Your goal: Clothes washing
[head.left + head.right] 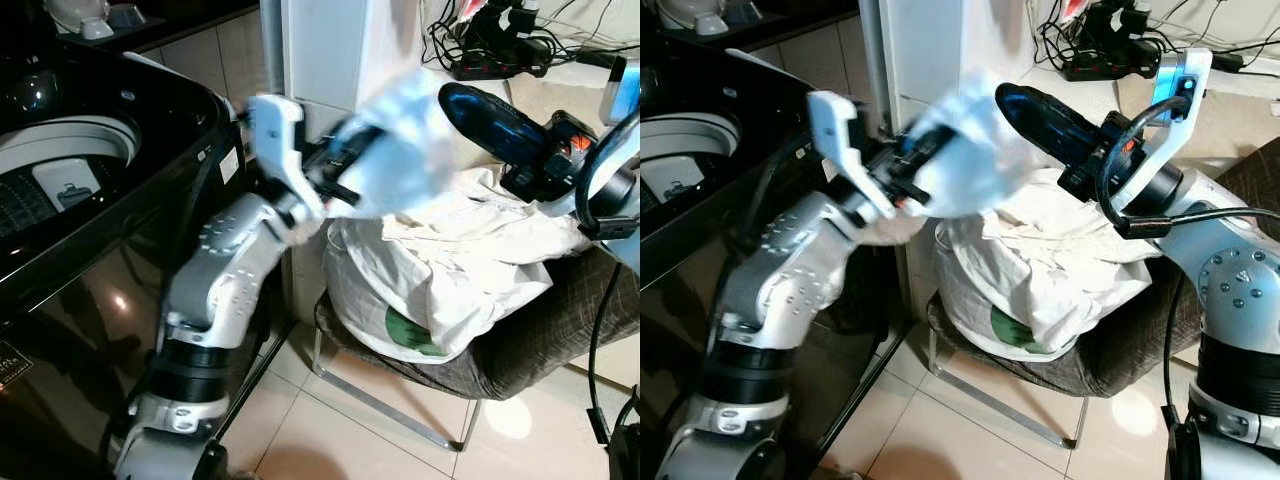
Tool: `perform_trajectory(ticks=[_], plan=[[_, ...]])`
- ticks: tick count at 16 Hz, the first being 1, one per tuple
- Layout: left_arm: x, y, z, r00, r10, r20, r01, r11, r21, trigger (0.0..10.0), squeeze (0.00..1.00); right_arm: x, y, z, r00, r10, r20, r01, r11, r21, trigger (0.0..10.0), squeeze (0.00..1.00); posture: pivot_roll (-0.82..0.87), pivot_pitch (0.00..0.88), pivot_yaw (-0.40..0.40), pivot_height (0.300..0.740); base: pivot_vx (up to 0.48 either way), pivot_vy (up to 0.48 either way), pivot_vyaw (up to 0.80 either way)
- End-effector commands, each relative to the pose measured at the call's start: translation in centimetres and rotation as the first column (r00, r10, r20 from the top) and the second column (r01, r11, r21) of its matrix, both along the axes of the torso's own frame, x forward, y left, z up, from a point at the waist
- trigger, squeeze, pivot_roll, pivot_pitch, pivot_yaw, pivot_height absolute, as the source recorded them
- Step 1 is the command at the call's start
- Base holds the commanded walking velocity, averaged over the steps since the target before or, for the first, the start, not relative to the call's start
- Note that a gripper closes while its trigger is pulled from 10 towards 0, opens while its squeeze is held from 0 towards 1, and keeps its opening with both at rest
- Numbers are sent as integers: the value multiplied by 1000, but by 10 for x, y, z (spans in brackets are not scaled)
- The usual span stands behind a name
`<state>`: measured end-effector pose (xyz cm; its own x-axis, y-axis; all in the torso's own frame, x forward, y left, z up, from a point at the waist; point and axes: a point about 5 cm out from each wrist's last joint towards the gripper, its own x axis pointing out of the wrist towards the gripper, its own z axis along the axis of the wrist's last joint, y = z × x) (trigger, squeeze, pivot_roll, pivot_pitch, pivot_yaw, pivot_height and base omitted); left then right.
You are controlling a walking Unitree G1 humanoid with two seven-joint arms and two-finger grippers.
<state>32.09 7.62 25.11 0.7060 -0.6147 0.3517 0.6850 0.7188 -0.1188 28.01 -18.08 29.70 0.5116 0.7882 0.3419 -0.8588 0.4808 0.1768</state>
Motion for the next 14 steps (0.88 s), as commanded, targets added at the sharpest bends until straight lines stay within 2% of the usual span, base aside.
perform_trajectory(ticks=[1,2,3,4,5,6,7,9,10,12,14], plan=[[4,7,10,998,55,32,-55,998,-6,0,0,-5,-2,5,999,-25,39,25,1000,8,10000,1000,-68,0,-4,740,0,0,0],[14,35,15,970,241,40,-242,970,6,0,0,-2,-8,-1,983,-178,41,180,983,-40,10000,773,-64,0,-1,740,0,0,0],[17,44,17,953,299,43,-300,954,10,0,0,-1,-10,-3,975,-221,35,222,973,-55,10000,773,-64,0,-1,740,0,0,0],[22,60,22,914,402,56,-405,914,37,0,0,1,-14,-7,957,-289,26,290,953,-87,10000,0,-63,0,0,740,0,0,0],[22,65,23,902,425,72,-431,891,143,10000,0,3,-14,-11,928,-371,32,372,920,-127,10000,0,-58,0,4,740,0,0,0],[21,63,20,904,424,58,-426,881,203,10000,0,6,-13,-18,896,-442,27,440,881,-172,10000,0,-58,0,4,740,0,0,0],[17,60,20,913,405,44,-406,895,185,10000,0,7,-10,-23,881,-473,23,467,861,-200,10000,0,-55,0,7,740,0,0,0],[16,52,15,910,412,46,-413,888,201,10000,0,4,-2,-28,884,-467,18,461,867,-188,10000,0,-49,0,10,740,0,0,0],[16,45,16,921,386,61,-390,900,195,10000,0,5,0,-31,875,-483,10,477,861,-178,10000,0,-50,0,11,740,0,0,0],[17,34,28,938,336,86,-346,924,162,10000,0,5,7,-34,867,-499,6,492,854,-170,10000,0,-53,0,19,740,171,0,0],[19,33,34,935,344,89,-354,923,151,10000,0,4,12,-36,868,-496,17,490,851,-186,10000,0,-57,0,26,740,358,0,0]])
